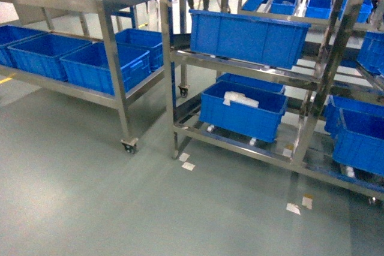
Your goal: Pick red block from blue box to shelf
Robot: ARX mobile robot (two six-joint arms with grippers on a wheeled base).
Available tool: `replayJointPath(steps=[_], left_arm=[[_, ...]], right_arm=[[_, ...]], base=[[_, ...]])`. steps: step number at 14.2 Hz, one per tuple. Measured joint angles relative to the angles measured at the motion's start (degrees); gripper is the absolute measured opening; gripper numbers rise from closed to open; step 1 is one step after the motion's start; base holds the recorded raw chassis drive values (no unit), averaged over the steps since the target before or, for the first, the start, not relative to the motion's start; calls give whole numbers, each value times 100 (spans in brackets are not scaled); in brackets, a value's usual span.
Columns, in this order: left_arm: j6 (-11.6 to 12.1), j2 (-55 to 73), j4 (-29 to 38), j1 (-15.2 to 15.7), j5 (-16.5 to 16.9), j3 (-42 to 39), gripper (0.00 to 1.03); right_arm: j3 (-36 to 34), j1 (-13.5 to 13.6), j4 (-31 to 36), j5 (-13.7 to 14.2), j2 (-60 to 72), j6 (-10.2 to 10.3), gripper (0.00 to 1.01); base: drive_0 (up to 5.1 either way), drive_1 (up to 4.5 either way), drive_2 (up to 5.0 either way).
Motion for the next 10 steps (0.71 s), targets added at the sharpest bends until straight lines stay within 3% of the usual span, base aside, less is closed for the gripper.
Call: replayJointPath(steps=[10], left_arm=[[0, 0, 2, 0, 0, 0, 98]], right_arm=[[0, 0, 0, 0, 0, 0, 29]], base=[[-153, -153, -153]])
